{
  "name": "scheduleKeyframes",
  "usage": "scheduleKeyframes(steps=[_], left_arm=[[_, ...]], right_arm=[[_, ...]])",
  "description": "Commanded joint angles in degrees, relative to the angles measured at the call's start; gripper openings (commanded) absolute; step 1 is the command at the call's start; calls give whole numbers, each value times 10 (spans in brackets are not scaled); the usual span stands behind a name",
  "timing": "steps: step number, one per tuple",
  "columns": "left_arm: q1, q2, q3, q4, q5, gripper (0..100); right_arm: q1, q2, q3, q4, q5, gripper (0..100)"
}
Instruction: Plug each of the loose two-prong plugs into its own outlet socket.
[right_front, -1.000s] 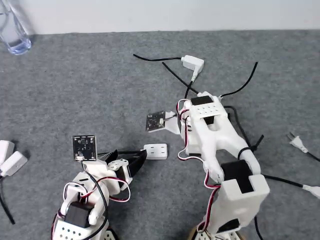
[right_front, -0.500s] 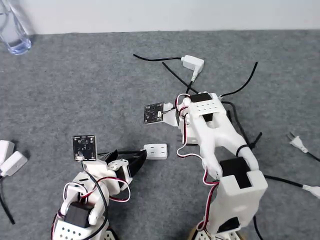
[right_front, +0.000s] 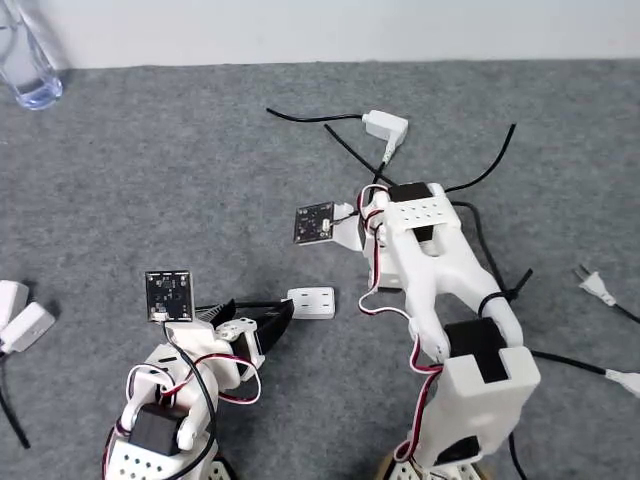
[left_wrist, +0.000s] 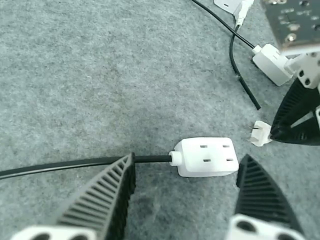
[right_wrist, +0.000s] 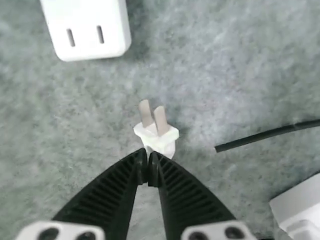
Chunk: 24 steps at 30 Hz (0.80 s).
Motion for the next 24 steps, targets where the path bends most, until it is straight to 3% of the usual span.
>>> scheduleKeyframes(steps=[1, 11, 24], left_arm=[[6, -3, -5, 4, 0, 311], [6, -3, -5, 4, 0, 311], [6, -3, -5, 4, 0, 311]], right_arm=[[7, -27, -30, -20, 4, 9], [7, 33, -17, -97, 3, 9], [1, 53, -19, -10, 8, 11]])
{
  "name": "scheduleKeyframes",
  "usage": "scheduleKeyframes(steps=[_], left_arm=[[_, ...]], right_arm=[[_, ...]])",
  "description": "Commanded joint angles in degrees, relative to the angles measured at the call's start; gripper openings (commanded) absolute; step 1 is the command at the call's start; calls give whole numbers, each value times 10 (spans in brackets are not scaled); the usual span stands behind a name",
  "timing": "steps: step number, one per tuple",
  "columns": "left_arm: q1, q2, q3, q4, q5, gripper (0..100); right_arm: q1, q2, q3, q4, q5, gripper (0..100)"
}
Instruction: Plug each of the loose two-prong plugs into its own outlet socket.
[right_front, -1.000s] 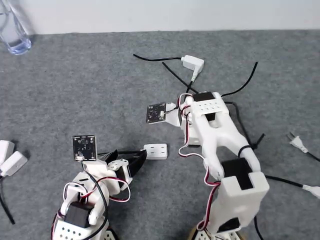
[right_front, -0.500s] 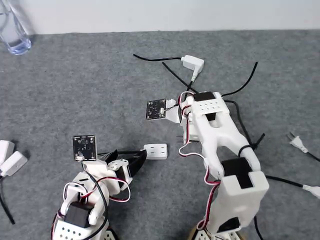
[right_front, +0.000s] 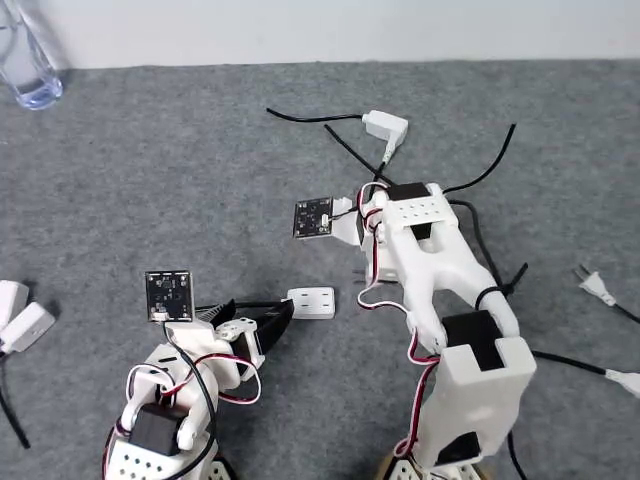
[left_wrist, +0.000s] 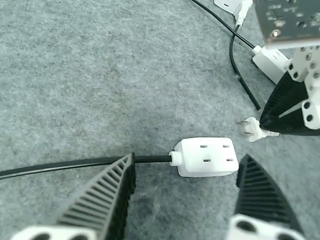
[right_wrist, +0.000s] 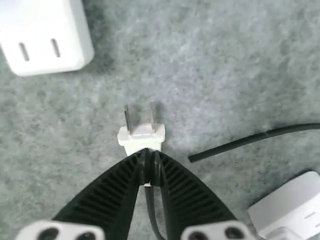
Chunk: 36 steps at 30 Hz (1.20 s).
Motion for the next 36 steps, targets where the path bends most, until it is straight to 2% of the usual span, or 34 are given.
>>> scheduleKeyframes(steps=[1, 4, 6, 19, 31, 36], left_arm=[[6, -3, -5, 4, 0, 311], [6, -3, -5, 4, 0, 311], [5, -3, -5, 4, 0, 311], [5, -3, -5, 4, 0, 311], [5, -3, -5, 4, 0, 311], [5, -3, -5, 4, 0, 311]], right_arm=[[-3, 9, -4, 29, 18, 24], [-1, 12, -4, 40, 46, 107], [-3, 13, -4, 43, 51, 129], [-5, 11, -4, 45, 51, 114], [-55, 9, -6, 43, 26, 115], [-54, 11, -4, 44, 21, 115]])
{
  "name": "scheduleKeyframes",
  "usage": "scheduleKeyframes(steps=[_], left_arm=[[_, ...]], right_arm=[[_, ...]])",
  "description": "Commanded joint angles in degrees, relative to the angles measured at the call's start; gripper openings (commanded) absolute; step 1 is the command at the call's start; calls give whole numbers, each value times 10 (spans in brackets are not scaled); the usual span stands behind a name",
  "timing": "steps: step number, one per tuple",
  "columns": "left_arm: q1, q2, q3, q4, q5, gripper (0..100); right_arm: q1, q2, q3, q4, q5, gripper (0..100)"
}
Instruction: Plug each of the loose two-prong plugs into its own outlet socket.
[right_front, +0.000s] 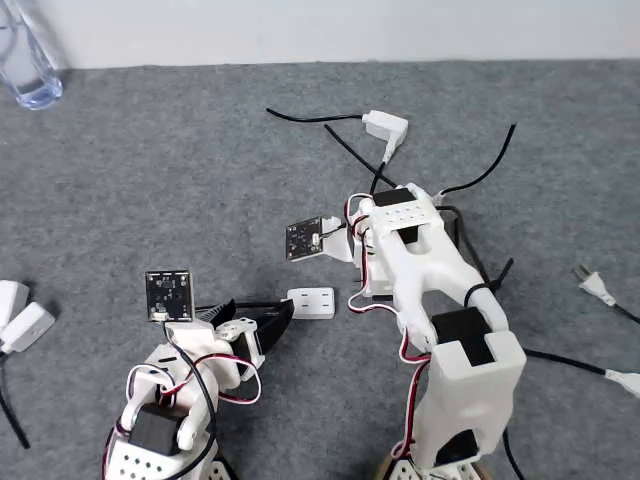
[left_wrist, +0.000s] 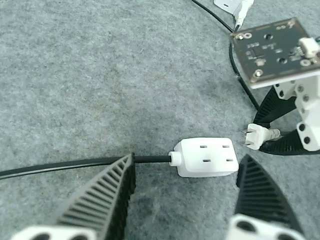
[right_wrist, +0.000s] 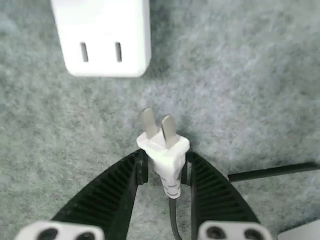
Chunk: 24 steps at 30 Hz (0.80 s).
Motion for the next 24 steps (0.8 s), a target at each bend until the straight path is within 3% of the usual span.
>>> scheduleKeyframes(steps=[1, 24], left_arm=[[5, -3, -5, 4, 0, 311], [4, -3, -5, 4, 0, 311]], right_arm=[[-21, -1, -10, 8, -7, 115], [-56, -5, 11, 4, -7, 177]])
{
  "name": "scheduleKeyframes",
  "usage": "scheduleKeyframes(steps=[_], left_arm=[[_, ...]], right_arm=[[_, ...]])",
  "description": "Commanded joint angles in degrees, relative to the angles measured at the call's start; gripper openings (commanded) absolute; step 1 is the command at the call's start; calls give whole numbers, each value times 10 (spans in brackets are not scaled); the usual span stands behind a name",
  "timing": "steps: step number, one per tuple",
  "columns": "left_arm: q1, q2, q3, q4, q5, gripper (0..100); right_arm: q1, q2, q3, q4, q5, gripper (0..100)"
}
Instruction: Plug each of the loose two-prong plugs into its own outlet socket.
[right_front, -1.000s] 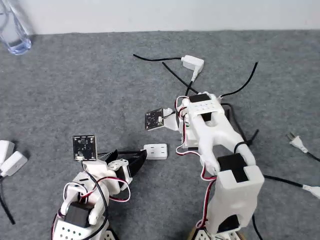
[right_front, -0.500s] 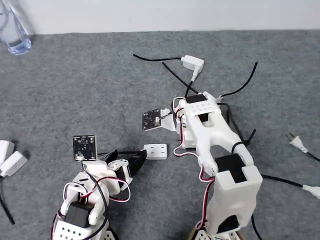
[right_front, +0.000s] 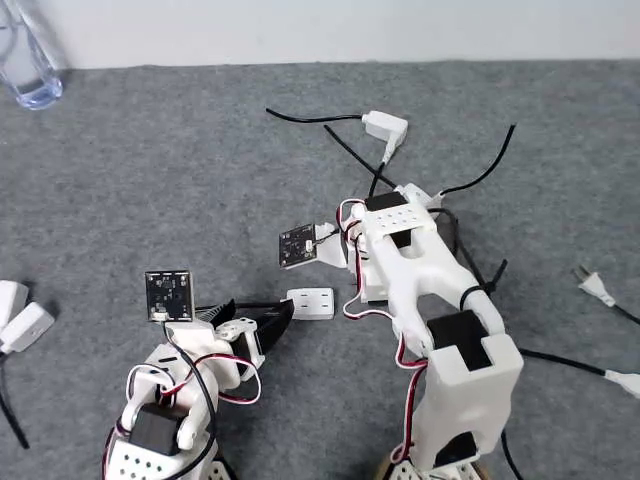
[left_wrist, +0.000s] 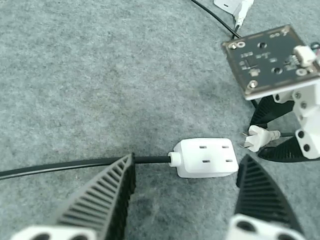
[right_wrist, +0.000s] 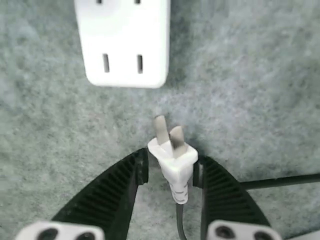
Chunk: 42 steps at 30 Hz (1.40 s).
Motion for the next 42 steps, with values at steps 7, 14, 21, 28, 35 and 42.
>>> scheduleKeyframes(steps=[7, 14, 21, 28, 35, 42], left_arm=[[4, -3, -5, 4, 0, 311], [4, -3, -5, 4, 0, 311], [5, -3, -5, 4, 0, 311], [6, -3, -5, 4, 0, 311], [4, -3, -5, 4, 0, 311], [4, -2, -5, 4, 0, 311]], right_arm=[[-43, 6, 0, 0, 47, 0], [-22, 6, 2, 4, 73, 9], [-15, -8, -33, 87, 69, 9], [-13, -87, -178, 327, -3, 9], [9, -191, -198, 343, -54, 8], [73, -282, -201, 342, -52, 8]])
